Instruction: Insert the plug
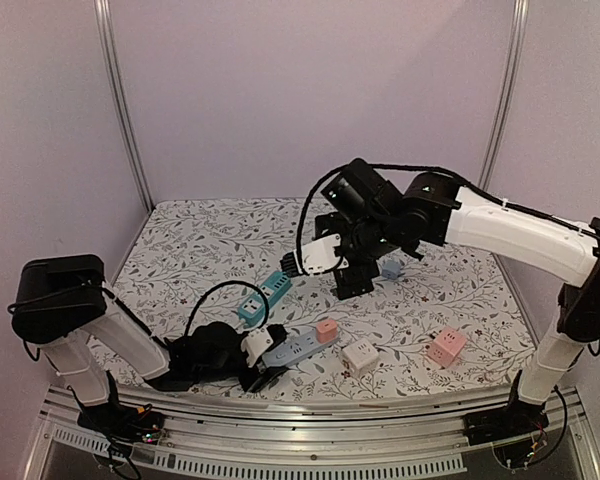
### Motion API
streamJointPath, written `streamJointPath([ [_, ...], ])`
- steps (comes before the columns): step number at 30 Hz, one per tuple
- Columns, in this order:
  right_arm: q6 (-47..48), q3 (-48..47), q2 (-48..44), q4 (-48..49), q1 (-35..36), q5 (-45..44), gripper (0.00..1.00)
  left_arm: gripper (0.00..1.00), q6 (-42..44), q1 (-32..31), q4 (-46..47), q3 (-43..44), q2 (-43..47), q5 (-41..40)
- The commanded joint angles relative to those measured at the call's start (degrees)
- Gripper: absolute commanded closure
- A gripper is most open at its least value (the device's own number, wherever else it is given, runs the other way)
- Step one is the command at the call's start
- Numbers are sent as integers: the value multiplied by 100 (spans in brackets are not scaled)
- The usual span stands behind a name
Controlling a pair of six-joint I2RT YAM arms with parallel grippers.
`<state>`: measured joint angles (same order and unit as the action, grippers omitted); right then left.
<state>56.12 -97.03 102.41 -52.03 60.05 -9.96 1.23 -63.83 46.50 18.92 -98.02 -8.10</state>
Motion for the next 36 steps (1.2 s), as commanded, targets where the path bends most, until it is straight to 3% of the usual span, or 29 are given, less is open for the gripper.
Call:
streamJointPath([
  [1, -575, 397, -649, 622, 24, -605, 1, 33, -104, 90, -394, 171, -276, 52],
  [8, -2951, 381, -806, 538, 32, -3057, 1, 39, -502, 69, -676, 479, -244, 46],
  [11, -3666, 505, -801, 190, 37, -3301, 1, 46, -629, 14, -845, 670, -350, 10],
  [17, -5397, 1390, -1442, 429, 49, -2988, 1, 47, -822, -173, -1083, 1051, -636, -321],
  [22, -6609, 2315, -2076, 978, 44, -2486, 1, 33, -926, -343, -1132, 979, -269, -616],
  [23, -6729, 2524, -2241, 1118, 44, -2470, 1, 23, -936, -348, -1161, 921, -77, -668],
  [24, -6890, 2742, -2344, 1248, 50, -2491, 1, 4, -918, -361, -1187, 859, 117, -712],
  [25, -7012, 2925, -2468, 1345, 43, -2526, 1, 1, -896, -365, -1198, 799, 316, -778],
  [31, -7864, 3681, -2954, 1773, 45, -2301, 1, 1, -1108, -367, -1040, 474, 1490, -1341],
  [36, -8203, 4269, -3298, 2237, 84, -2160, 1, 1, -1176, -359, -861, 366, 1855, -1467],
])
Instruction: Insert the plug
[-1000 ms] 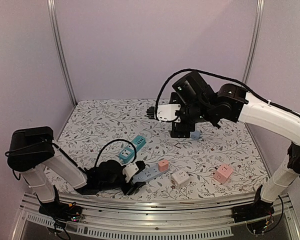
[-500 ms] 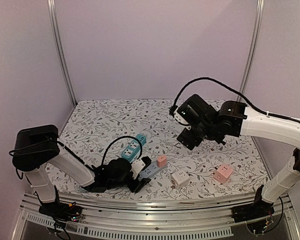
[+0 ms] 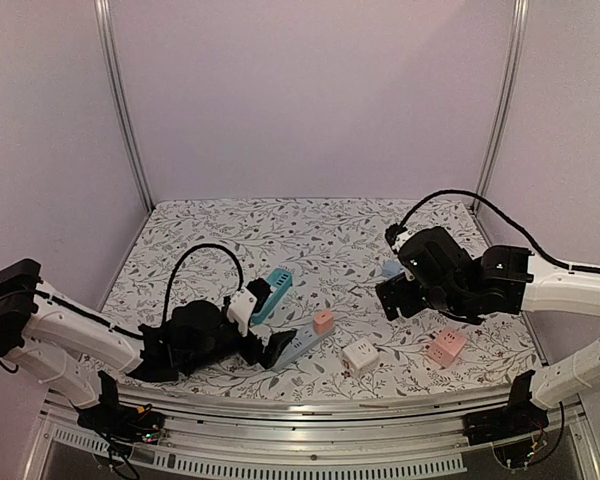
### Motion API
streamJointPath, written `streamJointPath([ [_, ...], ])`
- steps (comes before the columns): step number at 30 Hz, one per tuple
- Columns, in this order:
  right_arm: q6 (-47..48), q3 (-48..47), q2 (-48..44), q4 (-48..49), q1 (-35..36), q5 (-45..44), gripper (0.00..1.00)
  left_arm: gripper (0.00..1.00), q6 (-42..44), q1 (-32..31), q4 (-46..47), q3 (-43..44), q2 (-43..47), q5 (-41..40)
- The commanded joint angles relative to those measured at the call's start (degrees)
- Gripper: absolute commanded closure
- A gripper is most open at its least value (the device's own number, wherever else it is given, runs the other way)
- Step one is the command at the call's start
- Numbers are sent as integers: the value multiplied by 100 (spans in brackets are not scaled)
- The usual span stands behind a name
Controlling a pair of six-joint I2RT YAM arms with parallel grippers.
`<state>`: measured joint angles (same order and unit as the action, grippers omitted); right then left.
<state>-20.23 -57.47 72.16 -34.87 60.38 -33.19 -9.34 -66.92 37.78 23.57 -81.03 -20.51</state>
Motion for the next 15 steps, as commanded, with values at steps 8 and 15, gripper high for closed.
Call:
streamJointPath([
  [8, -652, 856, -514, 991, 148, 641, 1, 10, 37, -119, -910, 200, 552, 1009],
  [15, -643, 1122, -372, 1523, 174, 964, 1, 13, 457, -486, -280, -28, 158, 1247],
])
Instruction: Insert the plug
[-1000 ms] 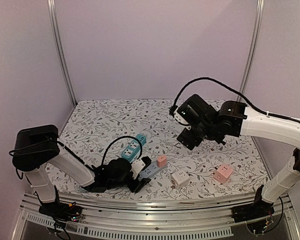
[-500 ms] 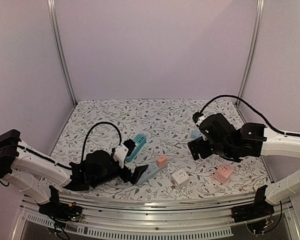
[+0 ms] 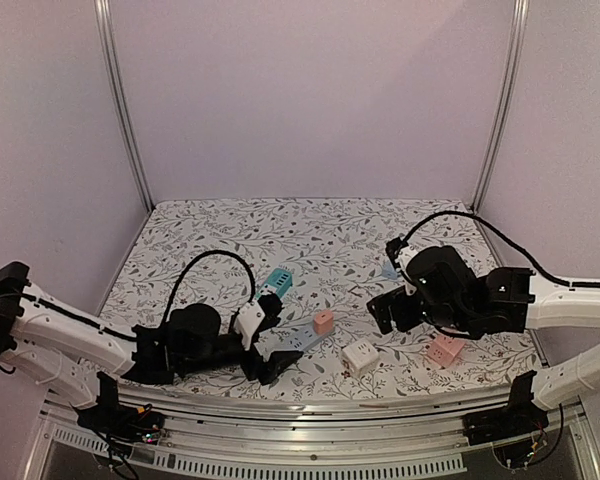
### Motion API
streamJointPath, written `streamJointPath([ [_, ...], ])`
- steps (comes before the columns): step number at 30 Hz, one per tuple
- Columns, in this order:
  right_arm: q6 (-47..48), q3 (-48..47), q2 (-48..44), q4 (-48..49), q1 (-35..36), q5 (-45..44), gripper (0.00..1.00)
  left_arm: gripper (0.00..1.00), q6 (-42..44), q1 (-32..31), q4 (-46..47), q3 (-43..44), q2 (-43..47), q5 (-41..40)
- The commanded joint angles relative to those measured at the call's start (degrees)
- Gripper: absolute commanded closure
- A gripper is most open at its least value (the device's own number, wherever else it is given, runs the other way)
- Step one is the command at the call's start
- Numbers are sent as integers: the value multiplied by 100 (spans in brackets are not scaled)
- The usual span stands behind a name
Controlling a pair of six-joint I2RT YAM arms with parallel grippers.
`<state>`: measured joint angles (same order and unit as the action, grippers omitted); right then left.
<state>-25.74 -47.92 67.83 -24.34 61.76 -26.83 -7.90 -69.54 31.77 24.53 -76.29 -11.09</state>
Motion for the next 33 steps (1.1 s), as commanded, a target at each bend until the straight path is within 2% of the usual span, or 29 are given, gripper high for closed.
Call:
streamJointPath([
  [1, -90, 169, 124, 495, 36, 400, 1, 13, 354, -284, 436, -72, -461, 330],
  [6, -272, 224, 467, 507, 33, 391, 1, 13, 474, -648, 930, 358, -1364, 44],
  [11, -519, 290, 418, 390, 35, 45, 1, 13, 403, -713, 1124, 970, -2144, -22],
  [16, -582, 310, 183, 151, 30, -557, 1, 14, 422, -711, 498, 1837, -2747, 18],
  [21, -620, 435, -220, 81, 30, -955, 1, 16, 267, -702, -175, 2460, -2930, 33],
  [28, -722, 797, -900, 64, 31, -1106, 1, 20, -40, -702, -1122, 3169, -3360, 4],
  [33, -696, 820, -1029, -49, 31, -1099, 1, 20, -154, -697, -1646, 3546, -3644, -96],
])
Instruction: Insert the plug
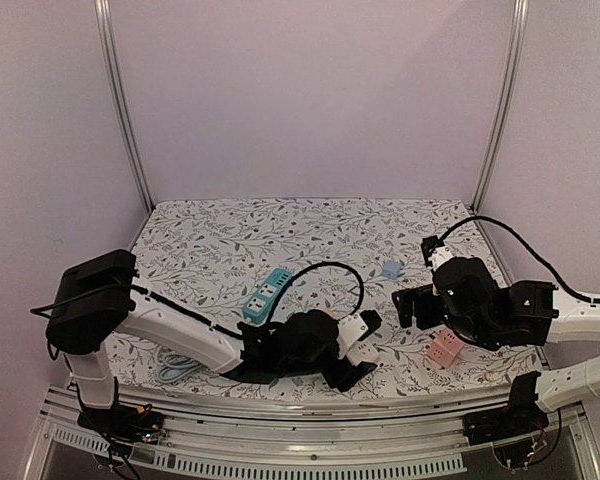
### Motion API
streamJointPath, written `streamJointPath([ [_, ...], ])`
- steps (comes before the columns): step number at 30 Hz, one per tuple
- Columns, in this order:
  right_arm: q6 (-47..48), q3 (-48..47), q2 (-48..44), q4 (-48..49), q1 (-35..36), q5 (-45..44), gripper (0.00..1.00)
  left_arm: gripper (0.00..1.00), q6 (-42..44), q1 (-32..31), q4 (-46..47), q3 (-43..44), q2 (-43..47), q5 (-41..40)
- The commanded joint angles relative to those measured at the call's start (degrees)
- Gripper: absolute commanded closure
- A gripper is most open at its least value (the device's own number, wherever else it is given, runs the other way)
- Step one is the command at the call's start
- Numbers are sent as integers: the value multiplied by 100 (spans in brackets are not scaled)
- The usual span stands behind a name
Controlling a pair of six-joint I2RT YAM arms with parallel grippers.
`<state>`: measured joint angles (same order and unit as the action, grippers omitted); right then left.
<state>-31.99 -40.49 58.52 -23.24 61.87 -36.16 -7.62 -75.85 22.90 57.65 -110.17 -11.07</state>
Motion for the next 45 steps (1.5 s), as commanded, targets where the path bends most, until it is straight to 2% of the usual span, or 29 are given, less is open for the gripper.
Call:
streamJointPath([
  [1, -66, 69, -102, -181, 20, -164, 1, 20, -203, -62, -862, 327, -299, -102],
  [7, -54, 85, -113, -168, 18, -121, 1, 20, -267, -35, -1111, 449, -401, -247],
  [10, -12, 76, -104, -160, 20, -79, 1, 26, -276, 6, -1104, 450, -438, -166],
  [15, 28, 67, -104, -142, 23, -84, 1, 44, -248, 34, -1040, 425, -495, 29],
  [19, 57, 85, -70, -28, 23, -34, 1, 69, -165, 36, -993, 364, -433, 142],
  [22, 69, 72, -28, 1, 25, 23, 1, 78, -52, 36, -1043, 309, -220, 254],
  [32, -177, -22, -232, 218, 23, 941, 1, 80, 927, 42, -490, -610, 897, 706],
  [40, -649, -117, -246, 605, 22, 2187, 1, 79, 2123, 170, 389, -1558, 1726, 1051],
  [45, -903, -125, -89, 1004, 24, 3012, 1, 79, 2443, 306, 327, -1640, 2053, 1021],
])
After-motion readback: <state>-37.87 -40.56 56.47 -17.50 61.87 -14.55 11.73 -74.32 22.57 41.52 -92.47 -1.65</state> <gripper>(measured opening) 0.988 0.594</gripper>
